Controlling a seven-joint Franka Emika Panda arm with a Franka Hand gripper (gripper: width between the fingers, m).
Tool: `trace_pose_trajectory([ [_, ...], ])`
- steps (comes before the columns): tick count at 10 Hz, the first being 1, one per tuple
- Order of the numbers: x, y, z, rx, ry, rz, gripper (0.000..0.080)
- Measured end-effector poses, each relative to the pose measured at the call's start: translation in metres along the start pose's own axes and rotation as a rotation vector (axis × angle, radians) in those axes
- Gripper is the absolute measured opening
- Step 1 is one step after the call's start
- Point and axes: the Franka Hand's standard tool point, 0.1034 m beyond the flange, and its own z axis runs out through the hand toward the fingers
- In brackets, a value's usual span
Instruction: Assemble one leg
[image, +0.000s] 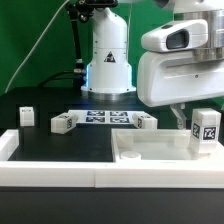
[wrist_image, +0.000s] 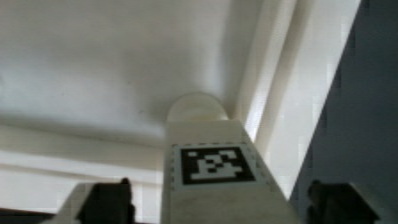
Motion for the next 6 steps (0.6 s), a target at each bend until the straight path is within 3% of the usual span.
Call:
trace_pose_trajectory([
  [1,0.0000,0.0000,0.0000,0.000,0.000,0.000,0.0400],
  [2,0.0000,-0.0002,0.0001,0.001,0.000,0.006,0.0292],
  [5,-0.0002,-0.0017,0.0006,0.005,0.000,0.074,0.0292],
  [6,0.0001,-0.0050,0.0013,0.012,0.000,0.209,0.0292],
])
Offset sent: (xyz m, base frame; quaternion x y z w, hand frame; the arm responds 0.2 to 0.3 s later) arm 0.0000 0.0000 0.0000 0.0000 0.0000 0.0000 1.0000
